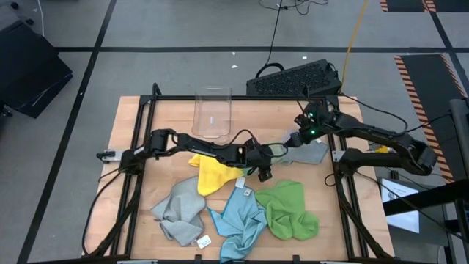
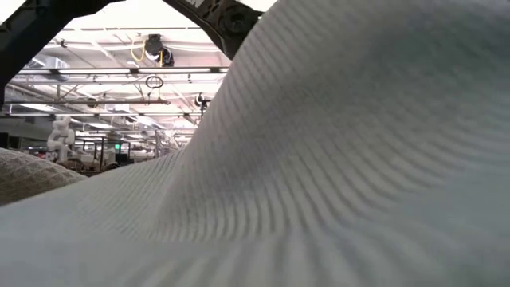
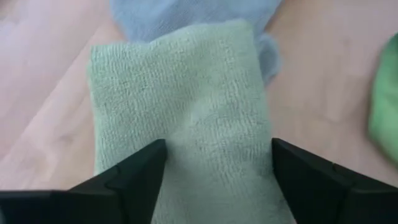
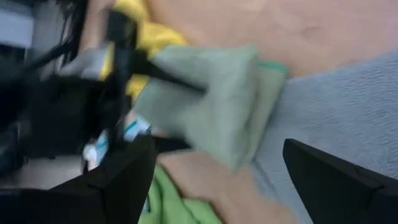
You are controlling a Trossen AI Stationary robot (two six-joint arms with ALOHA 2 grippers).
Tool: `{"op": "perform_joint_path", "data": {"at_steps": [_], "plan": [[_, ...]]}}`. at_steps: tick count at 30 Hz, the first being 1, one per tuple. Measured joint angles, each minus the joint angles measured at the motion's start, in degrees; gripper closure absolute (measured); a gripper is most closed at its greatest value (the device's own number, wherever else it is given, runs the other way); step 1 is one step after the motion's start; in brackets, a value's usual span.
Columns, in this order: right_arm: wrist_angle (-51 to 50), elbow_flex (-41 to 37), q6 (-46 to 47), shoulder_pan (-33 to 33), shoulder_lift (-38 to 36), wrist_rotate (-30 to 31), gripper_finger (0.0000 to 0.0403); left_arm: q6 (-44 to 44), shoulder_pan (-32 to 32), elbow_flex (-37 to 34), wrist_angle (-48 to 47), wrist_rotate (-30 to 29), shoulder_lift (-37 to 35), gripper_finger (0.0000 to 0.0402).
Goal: Fold microfiber towels
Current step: Put the light green microfiber cloth into the transparent bin
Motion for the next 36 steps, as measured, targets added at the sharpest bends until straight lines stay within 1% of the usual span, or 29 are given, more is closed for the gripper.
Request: {"op": "perform_joint_path", "data": {"at_steps": [2, 4, 8, 10, 12, 15, 18, 22, 25, 28, 30, 32, 36], "plan": [[-0.6, 0.02, -4.19, 2.13, -3.11, 0.45, 0.0062, -0.95, 0.9, 0.04, -1.46, 2.97, 0.0, 0.0091], [-1.56, -0.21, -10.53, 5.24, -6.11, 1.85, 0.0062, -1.41, 1.83, 0.03, -1.73, 6.5, 0.0, 0.0083], [-0.8, -2.54, -24.87, 12.05, -10.78, 7.55, 0.0062, -1.3, 3.16, 0.04, -1.23, 12.19, 0.0, 0.008], [1.36, -4.54, -31.5, 15.27, -12.06, 10.22, 0.0062, -1.35, 3.69, 0.04, -1.31, 14.84, 0.0, 0.008], [3.77, -6.76, -37.62, 17.87, -12.83, 13.64, 0.0062, -1.6, 4.31, 0.04, -1.89, 18.24, -0.49, 0.008], [11.28, -10.34, -43.51, 20.78, -12.86, 18.49, 0.0062, -3.51, 5.02, 0.0, -3.33, 21.81, -2.59, 0.008], [19.91, -13.76, -47.27, 23.11, -11.76, 19.92, 0.0062, -4.03, 5.87, 0.0, -5.92, 24.29, -6.49, 0.008], [27.77, -16.98, -51.21, 26.44, -8.11, 19.96, 0.0062, -4.95, 6.21, 0.0, -11.87, 24.04, -12.74, 0.008], [33.94, -18.14, -52.35, 29.57, -4.05, 19.98, 0.0062, -7.18, 6.2, 0.0, -16.5, 21.15, -17.54, 0.008], [41.03, -18.26, -54.79, 32.81, 1.16, 23.4, 0.0062, -9.61, 5.55, 0.0, -19.83, 16.62, -21.02, 0.008], [45.89, -18.29, -55.72, 34.29, 4.89, 26.28, 0.0062, -10.68, 4.97, 0.0, -20.62, 14.07, -22.57, 0.008], [51.23, -17.98, -55.78, 35.33, 8.98, 27.45, 0.0062, -11.48, 4.28, 0.02, -20.62, 11.68, -23.62, 0.008], [53.55, -15.88, -55.38, 36.95, 17.08, 31.51, 0.0062, -11.9, 2.86, 0.02, -20.65, 7.79, -24.05, 0.008]]}}
